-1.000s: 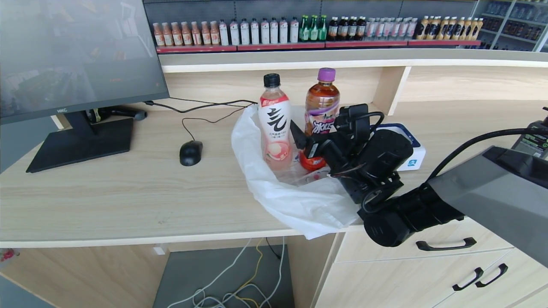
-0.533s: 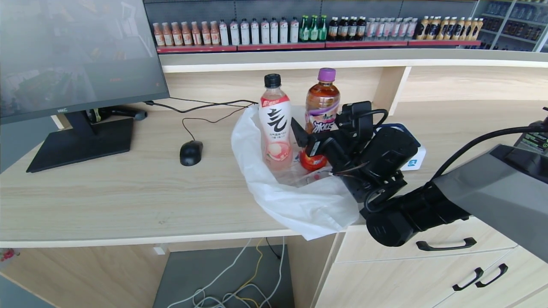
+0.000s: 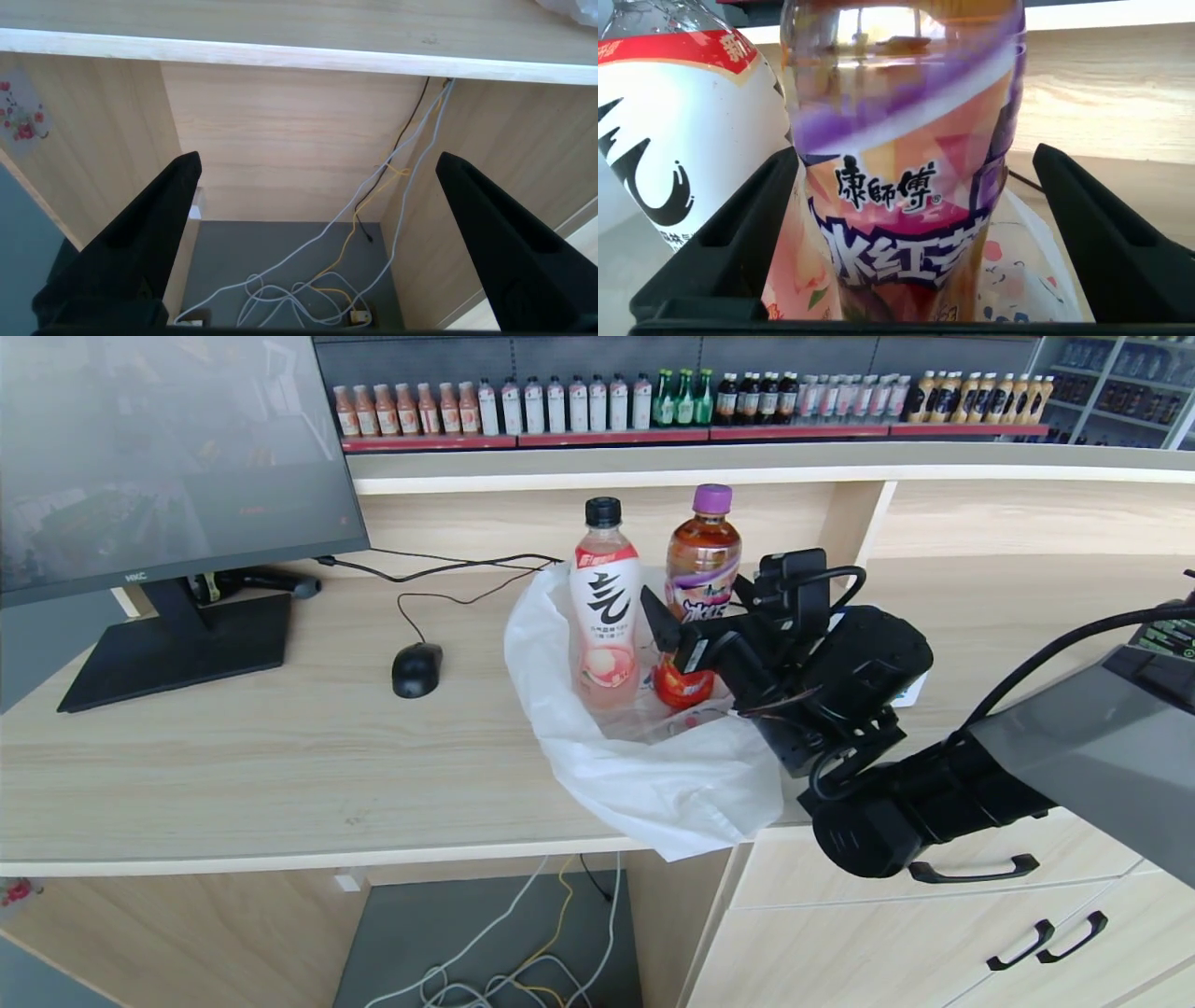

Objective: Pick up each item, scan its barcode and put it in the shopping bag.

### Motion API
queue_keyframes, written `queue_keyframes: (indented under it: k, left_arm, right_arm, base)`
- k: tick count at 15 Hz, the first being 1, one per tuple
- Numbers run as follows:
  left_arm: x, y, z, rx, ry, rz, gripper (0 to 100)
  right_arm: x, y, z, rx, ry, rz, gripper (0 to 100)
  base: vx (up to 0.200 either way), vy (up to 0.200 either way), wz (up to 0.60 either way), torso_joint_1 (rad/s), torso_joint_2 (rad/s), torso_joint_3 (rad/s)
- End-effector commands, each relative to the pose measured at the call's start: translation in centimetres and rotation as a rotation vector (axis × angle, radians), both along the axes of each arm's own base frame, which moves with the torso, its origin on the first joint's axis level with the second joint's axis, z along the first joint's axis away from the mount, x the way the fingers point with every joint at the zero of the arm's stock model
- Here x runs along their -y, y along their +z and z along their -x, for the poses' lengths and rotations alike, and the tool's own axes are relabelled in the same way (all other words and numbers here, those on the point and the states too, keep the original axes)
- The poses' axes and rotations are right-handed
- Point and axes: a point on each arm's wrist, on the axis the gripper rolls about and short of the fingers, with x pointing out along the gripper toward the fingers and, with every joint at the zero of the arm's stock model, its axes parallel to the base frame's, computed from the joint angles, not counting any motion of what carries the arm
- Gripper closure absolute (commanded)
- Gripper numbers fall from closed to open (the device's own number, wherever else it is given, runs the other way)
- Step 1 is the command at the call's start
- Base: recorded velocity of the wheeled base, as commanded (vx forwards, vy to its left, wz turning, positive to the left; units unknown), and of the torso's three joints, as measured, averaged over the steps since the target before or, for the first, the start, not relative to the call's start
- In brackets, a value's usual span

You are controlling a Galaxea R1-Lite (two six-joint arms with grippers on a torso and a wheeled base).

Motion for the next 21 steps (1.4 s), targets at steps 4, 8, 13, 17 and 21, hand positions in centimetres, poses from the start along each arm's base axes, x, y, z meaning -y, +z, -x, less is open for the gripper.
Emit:
queue_keyframes:
  k: [4, 8, 13, 17, 21]
  left_arm:
    - [0.0, 0.0, 0.0, 0.000, -0.001, 0.001, 0]
    - [0.0, 0.0, 0.0, 0.000, -0.001, 0.001, 0]
    - [0.0, 0.0, 0.0, 0.000, 0.001, 0.001, 0]
    - [0.0, 0.0, 0.0, 0.000, 0.001, 0.001, 0]
    - [0.0, 0.0, 0.0, 0.000, -0.001, 0.001, 0]
  right_arm:
    - [1.0, -0.2, 1.8, 0.004, -0.003, -0.005, 0]
    - [1.4, 0.5, 2.3, 0.023, -0.005, -0.018, 0]
    - [1.2, 1.7, 4.0, 0.037, 0.020, -0.020, 0]
    - [2.4, 2.4, 6.2, 0.031, 0.021, -0.011, 0]
    - [4.2, 1.5, 8.9, -0.019, 0.020, 0.019, 0]
  base:
    - [0.000, 0.000, 0.00, 0.000, 0.00, 0.000]
    - [0.000, 0.000, 0.00, 0.000, 0.00, 0.000]
    - [0.000, 0.000, 0.00, 0.000, 0.00, 0.000]
    - [0.000, 0.000, 0.00, 0.000, 0.00, 0.000]
    - [0.000, 0.000, 0.00, 0.000, 0.00, 0.000]
